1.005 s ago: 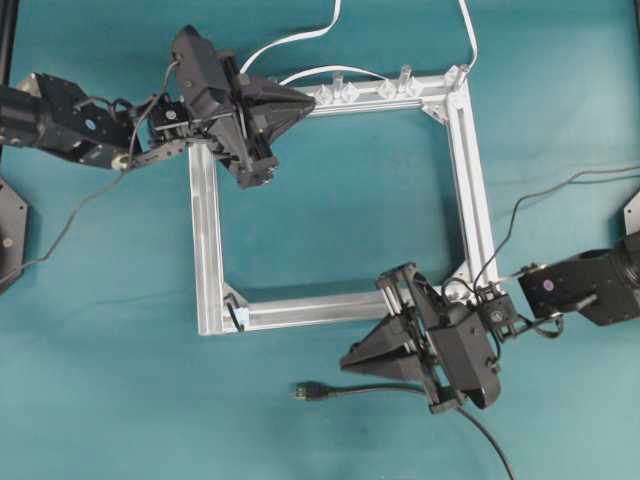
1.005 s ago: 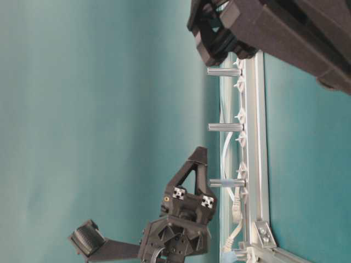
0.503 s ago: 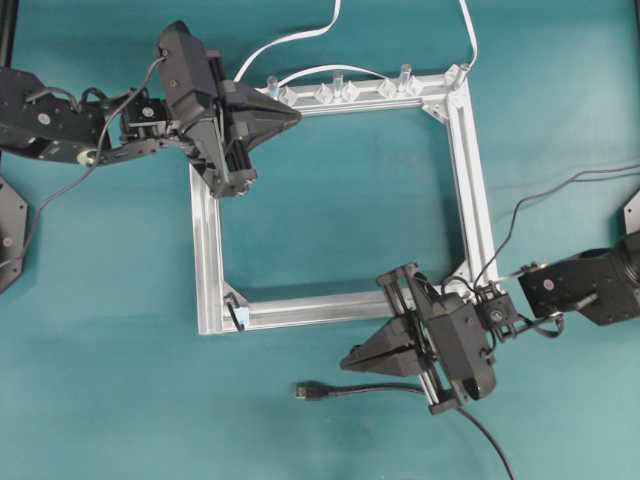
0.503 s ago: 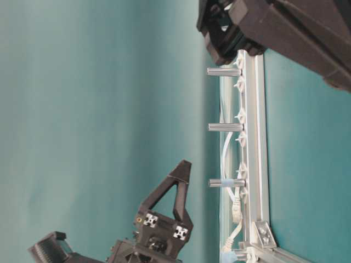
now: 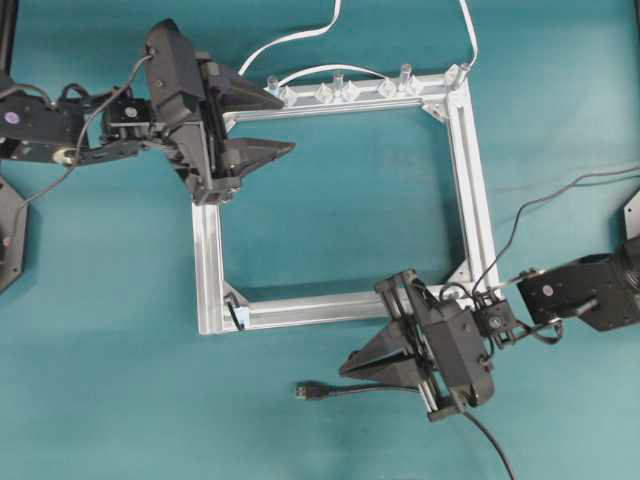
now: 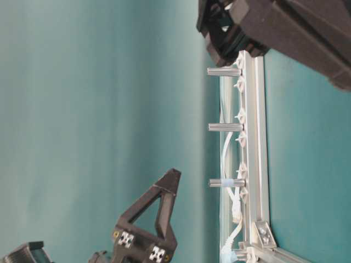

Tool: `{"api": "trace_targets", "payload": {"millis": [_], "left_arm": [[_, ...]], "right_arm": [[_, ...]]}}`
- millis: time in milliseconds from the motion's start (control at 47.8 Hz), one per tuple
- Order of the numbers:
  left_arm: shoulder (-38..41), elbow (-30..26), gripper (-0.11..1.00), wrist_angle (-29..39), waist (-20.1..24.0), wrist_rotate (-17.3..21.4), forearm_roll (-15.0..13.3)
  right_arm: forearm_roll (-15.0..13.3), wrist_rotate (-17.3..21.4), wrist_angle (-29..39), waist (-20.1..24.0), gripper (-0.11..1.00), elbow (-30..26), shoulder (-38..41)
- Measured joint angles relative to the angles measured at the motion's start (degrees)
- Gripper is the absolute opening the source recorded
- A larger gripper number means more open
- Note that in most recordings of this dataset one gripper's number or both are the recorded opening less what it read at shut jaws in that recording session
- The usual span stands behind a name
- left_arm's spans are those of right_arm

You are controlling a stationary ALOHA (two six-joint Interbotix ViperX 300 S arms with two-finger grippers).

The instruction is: Insert the wire through the string loop located on the left side.

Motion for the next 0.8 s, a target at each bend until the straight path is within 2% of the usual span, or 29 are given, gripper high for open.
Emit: {"api": "trace_targets", "payload": {"millis": [147, 188, 356, 523, 628, 796], "left_arm": [[-2.3, 1.3, 0.66, 2.5, -0.7, -0.1, 0.0], [-2.7, 1.8, 0.66, 2.9, -0.8, 0.0, 0.0], [-5.1, 3.3, 0.66, 3.8, -1.3, 0.0, 0.0], [-7.5, 4.0, 0.74, 6.2, -1.9, 0.0, 0.1], [-8.9, 4.2, 0.80, 9.0, -2.0, 0.0, 0.1], [-10.5, 5.2, 0.80, 11.5, -2.1, 0.0, 0.0]], "right_arm": [[4.0, 0.0, 0.2, 0.8, 0.67, -0.1, 0.0], [4.9, 0.1, 0.2, 1.2, 0.72, 0.0, 0.0], [9.1, -0.2, 0.3, 3.2, 0.71, 0.0, 0.0], [13.4, -0.8, 1.2, 4.9, 0.71, 0.0, 0.0], [15.0, -1.1, 2.5, 5.1, 0.71, -0.1, 0.0], [18.0, -2.2, 3.7, 5.2, 0.71, -0.3, 0.1]]}}
